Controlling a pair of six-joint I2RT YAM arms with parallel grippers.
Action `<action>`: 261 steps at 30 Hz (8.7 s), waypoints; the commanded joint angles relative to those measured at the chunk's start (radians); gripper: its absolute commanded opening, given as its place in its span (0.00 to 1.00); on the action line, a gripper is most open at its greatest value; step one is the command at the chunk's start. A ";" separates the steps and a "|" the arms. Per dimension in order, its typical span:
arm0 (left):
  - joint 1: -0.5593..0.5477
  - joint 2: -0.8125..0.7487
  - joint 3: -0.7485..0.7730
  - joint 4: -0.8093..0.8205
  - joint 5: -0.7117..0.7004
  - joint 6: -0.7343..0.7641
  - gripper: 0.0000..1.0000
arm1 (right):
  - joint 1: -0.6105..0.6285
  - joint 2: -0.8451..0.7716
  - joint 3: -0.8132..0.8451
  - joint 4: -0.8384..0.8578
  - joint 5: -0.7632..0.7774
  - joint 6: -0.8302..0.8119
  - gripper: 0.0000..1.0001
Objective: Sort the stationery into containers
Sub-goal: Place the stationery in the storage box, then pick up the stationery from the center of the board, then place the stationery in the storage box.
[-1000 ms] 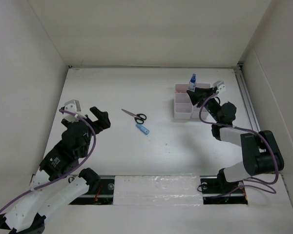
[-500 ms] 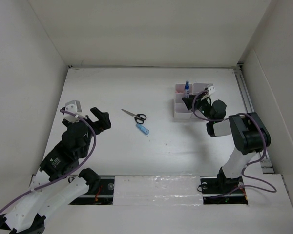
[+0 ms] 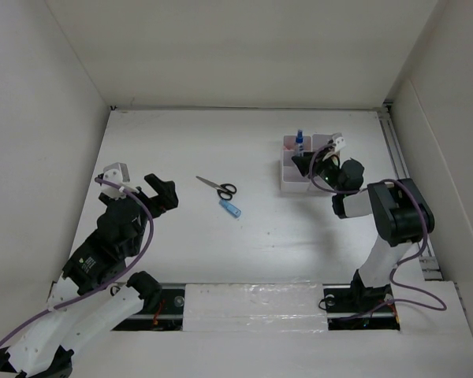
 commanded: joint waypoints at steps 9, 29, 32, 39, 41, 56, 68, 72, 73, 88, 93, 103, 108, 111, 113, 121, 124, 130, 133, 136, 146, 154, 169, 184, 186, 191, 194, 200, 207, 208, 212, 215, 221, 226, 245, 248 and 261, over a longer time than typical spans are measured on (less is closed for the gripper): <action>0.002 -0.005 -0.004 0.035 0.017 0.017 1.00 | 0.016 0.034 0.027 0.469 0.005 0.010 0.00; 0.002 -0.014 -0.013 0.053 0.036 0.026 1.00 | 0.025 0.061 0.018 0.489 0.053 -0.019 0.00; 0.002 -0.014 -0.013 0.053 0.036 0.035 1.00 | 0.025 0.061 0.018 0.499 0.053 -0.019 0.00; 0.002 -0.023 -0.013 0.053 0.036 0.035 1.00 | 0.044 0.052 0.018 0.476 0.076 -0.054 0.00; 0.002 -0.023 -0.013 0.053 0.036 0.035 1.00 | 0.044 0.052 0.007 0.489 0.067 -0.054 0.00; 0.002 -0.032 -0.013 0.053 0.045 0.035 1.00 | 0.053 0.011 -0.042 0.531 0.058 -0.054 0.54; 0.002 -0.042 -0.013 0.053 0.045 0.035 1.00 | 0.053 -0.078 -0.081 0.540 0.058 -0.045 0.91; 0.002 -0.042 -0.013 0.053 0.045 0.035 1.00 | 0.044 -0.132 -0.114 0.540 0.058 -0.034 1.00; 0.002 -0.042 -0.013 0.053 0.045 0.035 1.00 | 0.044 -0.144 -0.123 0.540 0.067 -0.034 1.00; 0.002 -0.002 -0.002 0.011 -0.042 -0.016 1.00 | 0.491 -0.633 0.244 -0.797 0.703 -0.498 1.00; 0.002 0.055 0.018 -0.063 -0.133 -0.091 1.00 | 0.559 -0.656 0.303 -0.996 0.670 -0.371 1.00; 0.002 0.043 0.027 -0.097 -0.190 -0.135 1.00 | 0.651 -0.279 0.583 -1.363 0.533 -0.335 1.00; 0.002 0.043 0.036 -0.106 -0.199 -0.145 1.00 | 0.714 -0.189 0.568 -1.364 0.564 -0.307 0.97; 0.002 0.043 0.036 -0.106 -0.199 -0.145 1.00 | 0.752 -0.124 0.568 -1.373 0.526 -0.307 0.89; 0.002 0.043 0.036 -0.106 -0.199 -0.145 1.00 | 0.762 -0.077 0.568 -1.373 0.525 -0.307 0.87; 0.002 0.034 0.036 -0.086 -0.170 -0.117 1.00 | 0.762 0.066 0.581 -1.339 0.473 -0.307 0.83; 0.002 0.034 0.036 -0.077 -0.161 -0.108 1.00 | 0.762 0.089 0.593 -1.328 0.473 -0.307 0.82; 0.002 0.034 0.027 -0.068 -0.151 -0.099 1.00 | 0.762 0.135 0.613 -1.319 0.464 -0.307 0.78; 0.002 0.034 0.027 -0.068 -0.142 -0.099 1.00 | 0.762 0.146 0.613 -1.308 0.444 -0.307 0.75; 0.002 0.024 0.027 -0.068 -0.142 -0.099 1.00 | 0.762 0.155 0.622 -1.308 0.435 -0.307 0.72; 0.002 0.015 0.027 -0.068 -0.142 -0.089 1.00 | 0.762 0.183 0.622 -1.358 0.424 -0.298 0.05; 0.002 0.006 0.027 -0.059 -0.133 -0.089 1.00 | 0.753 -0.047 0.516 -1.315 0.395 -0.289 0.00; 0.002 0.006 0.018 -0.049 -0.122 -0.071 1.00 | 0.342 -0.613 0.110 -0.892 0.466 -0.275 0.00; 0.002 0.006 0.018 -0.031 -0.093 -0.062 1.00 | 0.079 -0.730 -0.024 -0.966 0.429 -0.169 0.00; 0.002 0.006 0.018 -0.031 -0.093 -0.062 1.00 | 0.079 -0.730 -0.024 -0.966 0.452 -0.169 0.00; 0.002 0.006 0.018 -0.031 -0.093 -0.052 1.00 | 0.061 -0.710 -0.035 -0.976 0.463 -0.169 0.00; 0.002 0.006 0.018 -0.031 -0.084 -0.052 1.00 | 0.052 -0.676 -0.024 -0.976 0.489 -0.178 0.00; 0.002 0.006 0.018 -0.022 -0.084 -0.052 1.00 | 0.041 -0.591 0.010 -0.928 0.470 -0.210 0.00; 0.002 0.006 0.009 -0.022 -0.075 -0.043 1.00 | 0.032 -0.522 0.028 -0.861 0.441 -0.220 0.00; 0.002 0.006 0.009 -0.022 -0.075 -0.043 1.00 | 0.022 -0.521 0.028 -0.847 0.441 -0.220 0.00; 0.002 0.006 0.009 -0.013 -0.075 -0.043 1.00 | 0.022 -0.499 0.047 -0.847 0.429 -0.229 0.00; 0.002 0.006 0.009 -0.013 -0.075 -0.043 1.00 | 0.022 -0.486 0.057 -0.847 0.438 -0.240 0.00; 0.002 -0.003 0.009 -0.013 -0.075 -0.043 1.00 | 0.022 -0.446 0.067 -0.828 0.438 -0.240 0.00; 0.002 -0.003 0.009 -0.013 -0.064 -0.033 1.00 | 0.002 -0.437 0.056 -0.795 0.438 -0.249 0.00; 0.002 -0.012 0.009 -0.003 -0.046 -0.023 1.00 | 0.002 -0.386 0.056 -0.776 0.469 -0.249 0.00; 0.002 -0.022 0.000 -0.003 -0.046 -0.023 1.00 | 0.002 -0.386 0.056 -0.776 0.469 -0.249 0.00; 0.002 -0.031 -0.001 0.006 -0.036 -0.023 1.00 | 0.002 -0.376 0.067 -0.839 0.479 -0.229 0.00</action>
